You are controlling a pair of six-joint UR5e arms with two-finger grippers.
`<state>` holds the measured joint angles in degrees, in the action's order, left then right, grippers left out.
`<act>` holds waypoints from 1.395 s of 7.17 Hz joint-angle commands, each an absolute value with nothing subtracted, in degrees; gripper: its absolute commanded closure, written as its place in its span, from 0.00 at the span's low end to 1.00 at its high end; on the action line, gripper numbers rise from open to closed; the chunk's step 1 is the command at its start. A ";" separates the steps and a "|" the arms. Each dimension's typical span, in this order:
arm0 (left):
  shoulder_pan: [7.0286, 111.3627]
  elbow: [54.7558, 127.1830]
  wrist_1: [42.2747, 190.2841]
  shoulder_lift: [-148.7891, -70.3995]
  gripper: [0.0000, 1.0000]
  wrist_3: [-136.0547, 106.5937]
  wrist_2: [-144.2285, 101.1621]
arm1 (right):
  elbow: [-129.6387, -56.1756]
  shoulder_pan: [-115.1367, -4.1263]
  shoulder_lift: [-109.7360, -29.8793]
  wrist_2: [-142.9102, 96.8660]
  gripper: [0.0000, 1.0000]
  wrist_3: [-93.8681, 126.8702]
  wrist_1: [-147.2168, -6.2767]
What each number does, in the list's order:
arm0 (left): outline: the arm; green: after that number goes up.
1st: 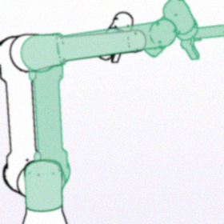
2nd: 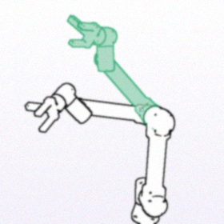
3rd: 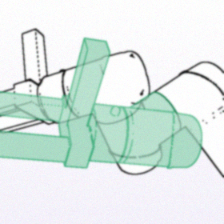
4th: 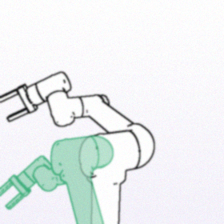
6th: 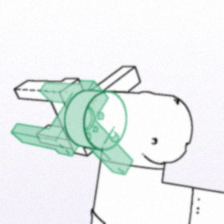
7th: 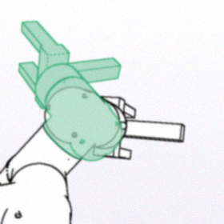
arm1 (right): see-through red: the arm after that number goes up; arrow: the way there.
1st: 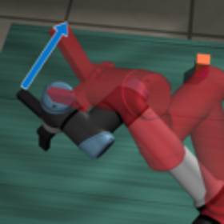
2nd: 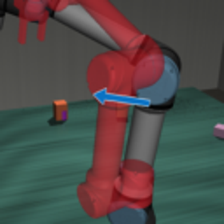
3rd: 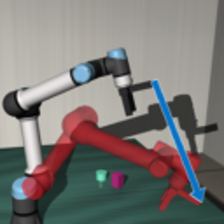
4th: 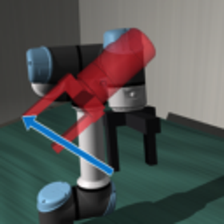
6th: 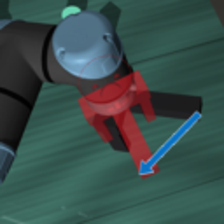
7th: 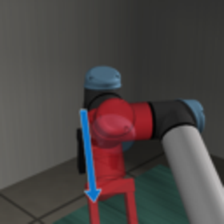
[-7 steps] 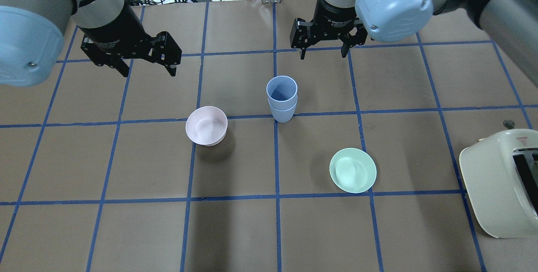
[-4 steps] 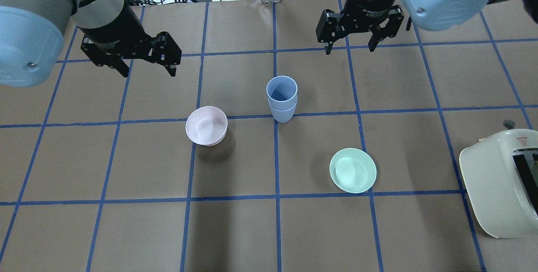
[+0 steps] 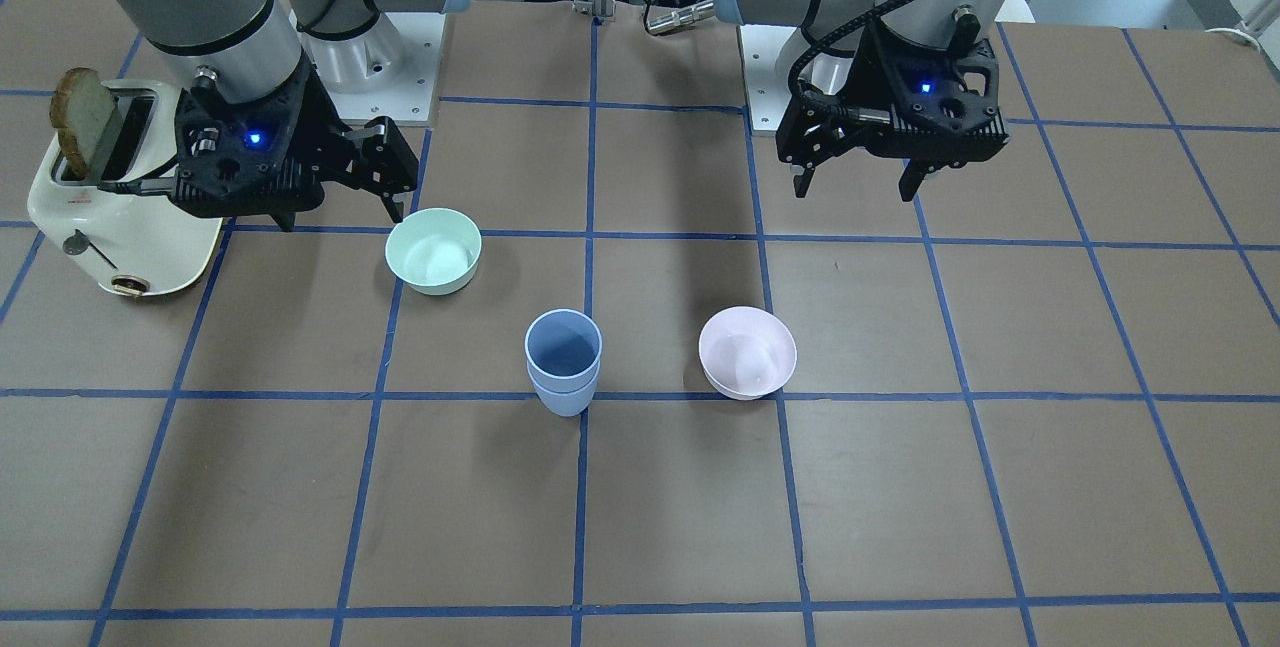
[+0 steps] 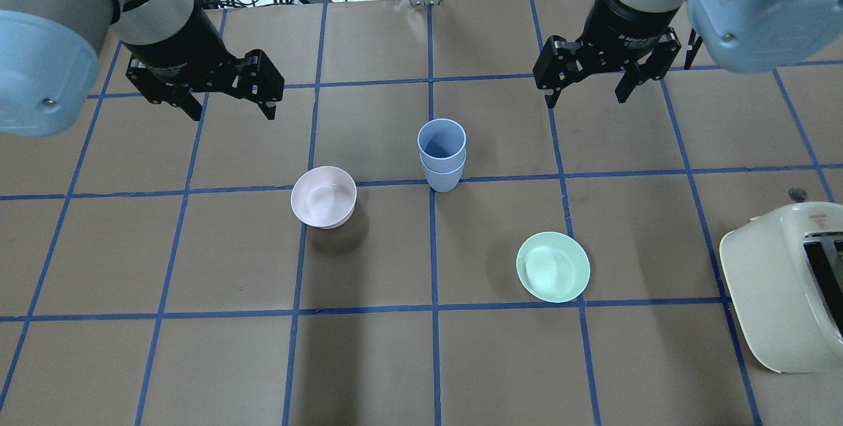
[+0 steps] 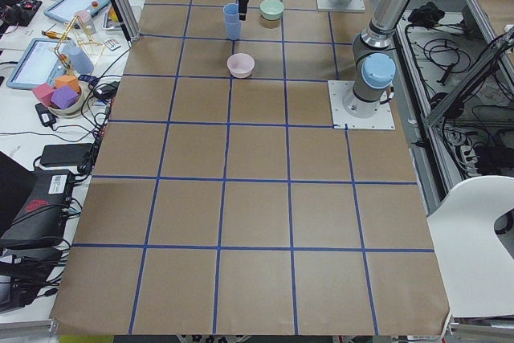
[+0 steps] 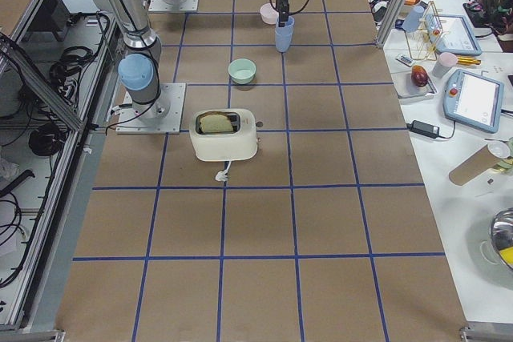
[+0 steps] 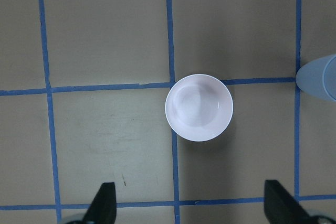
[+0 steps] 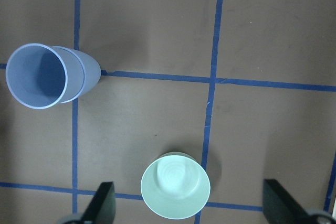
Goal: Stack blue cups with both arms
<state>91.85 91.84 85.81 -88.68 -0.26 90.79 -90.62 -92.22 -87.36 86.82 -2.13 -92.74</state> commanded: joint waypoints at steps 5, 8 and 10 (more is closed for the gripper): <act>91.85 91.85 85.78 -88.68 0.00 -0.26 90.79 | -92.20 -90.53 -90.35 90.89 0.00 -1.76 -89.23; 91.85 91.85 85.78 -88.68 0.00 -0.26 90.79 | -92.02 -90.88 -90.53 86.76 0.00 2.53 -88.86; 91.85 91.85 85.87 -88.68 0.00 -0.26 90.79 | -92.29 -90.44 -90.44 87.19 0.00 2.37 -88.86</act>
